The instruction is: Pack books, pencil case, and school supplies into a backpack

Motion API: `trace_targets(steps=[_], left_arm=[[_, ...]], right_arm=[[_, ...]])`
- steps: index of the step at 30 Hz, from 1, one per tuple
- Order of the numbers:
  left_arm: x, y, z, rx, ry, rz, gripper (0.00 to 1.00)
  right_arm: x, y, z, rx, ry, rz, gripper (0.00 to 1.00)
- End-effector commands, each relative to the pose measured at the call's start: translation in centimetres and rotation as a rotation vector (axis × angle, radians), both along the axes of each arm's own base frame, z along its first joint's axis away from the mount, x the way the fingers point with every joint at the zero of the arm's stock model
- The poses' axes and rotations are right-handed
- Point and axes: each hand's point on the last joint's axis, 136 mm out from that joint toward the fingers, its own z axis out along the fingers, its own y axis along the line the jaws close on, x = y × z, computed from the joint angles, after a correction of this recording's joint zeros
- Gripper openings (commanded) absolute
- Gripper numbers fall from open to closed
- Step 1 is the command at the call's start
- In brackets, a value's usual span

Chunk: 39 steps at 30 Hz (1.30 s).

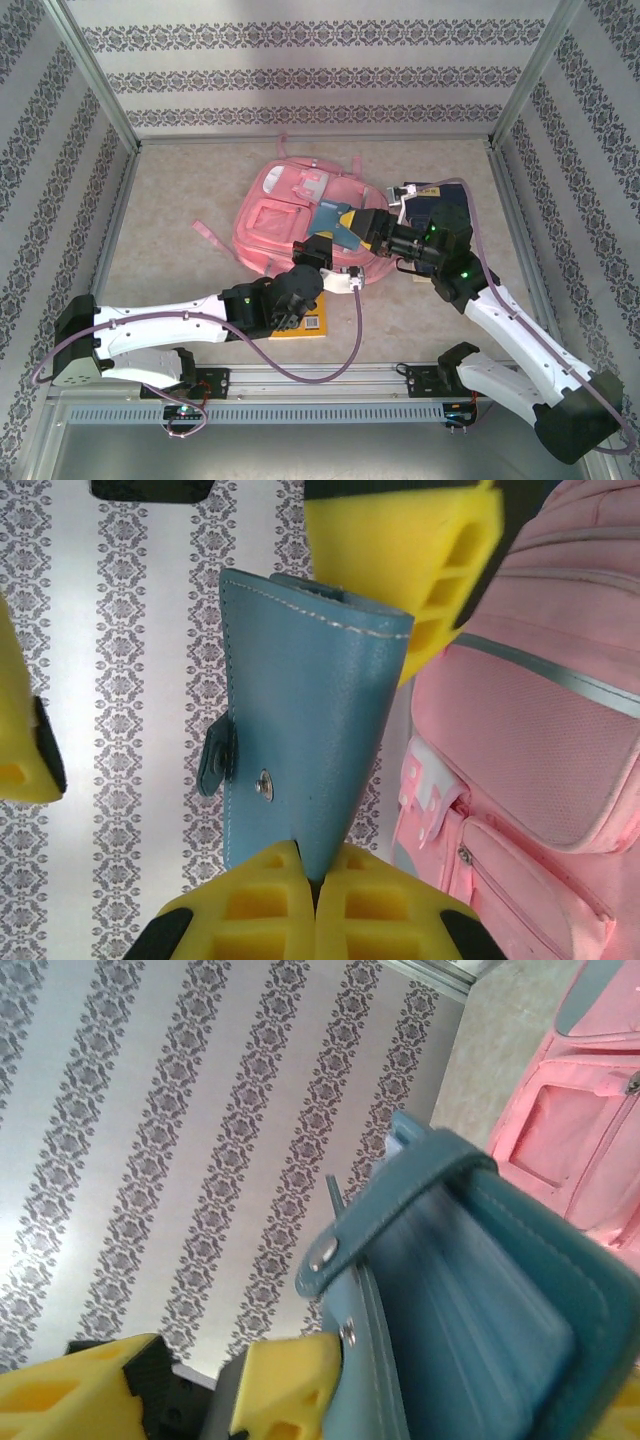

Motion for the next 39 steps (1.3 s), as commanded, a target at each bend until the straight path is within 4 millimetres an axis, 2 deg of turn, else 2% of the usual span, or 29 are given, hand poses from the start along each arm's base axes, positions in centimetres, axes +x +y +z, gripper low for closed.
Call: trace_targets(steps=[1,7,9,10,12,13,16,20,24,27,29,33,36,39], left_arm=[[-0.4,-0.5,0.8,-0.049,-0.021,0.0,0.0],[-0.4,-0.5,0.4,-0.053,0.002,0.017,0.01],[-0.3,-0.6,0.2,-0.058,0.008,0.024,0.26],[-0.4,-0.6,0.1,-0.063,0.011,0.024,0.37],[-0.5,-0.5,-0.1,-0.081,0.026,0.017,0.53],[-0.5,-0.5,-0.2,-0.092,0.036,0.016,0.56],[-0.7,0.0,0.0,-0.151,0.089,0.019,0.6],[0.2,1.3,1.2,-0.348,0.281,0.077,0.62],[2.7,2.2,1.3,-0.586,0.56,0.185,0.68],[5.5,2.4,-0.1,-0.745,0.808,0.32,0.69],[6.8,1.5,-1.3,-0.821,0.953,0.372,0.68],[8.3,-1.8,-3.5,-0.906,1.2,0.408,0.68],[9.9,-3.8,-5.0,-0.969,1.331,0.45,0.63],[11.4,-5.4,-6.5,-1.022,1.419,0.468,0.61]], right_arm=[[0.6,0.1,0.5,0.032,-0.024,-0.036,0.68],[1.0,-0.2,-0.1,0.021,-0.003,-0.071,0.18],[1.1,-0.6,-0.6,-0.003,0.004,-0.093,0.04],[1.1,-0.8,-0.7,-0.016,0.002,-0.103,0.0],[1.2,-1.6,-1.0,-0.039,-0.001,-0.133,0.0],[1.3,-2.0,-1.0,-0.046,-0.003,-0.147,0.0],[2.0,-4.1,-1.9,-0.096,0.01,-0.227,0.0],[2.8,-8.8,-4.2,-0.273,0.039,-0.405,0.0],[2.9,-11.8,-5.6,-0.392,0.039,-0.498,0.0],[2.7,-14.7,-7.4,-0.524,0.077,-0.601,0.0],[2.3,-16.5,-8.2,-0.595,0.089,-0.663,0.0],[1.4,-19.7,-9.2,-0.716,0.087,-0.784,0.0],[0.6,-21.8,-9.5,-0.799,0.08,-0.863,0.0],[0.1,-23.0,-9.7,-0.851,0.066,-0.902,0.0]])
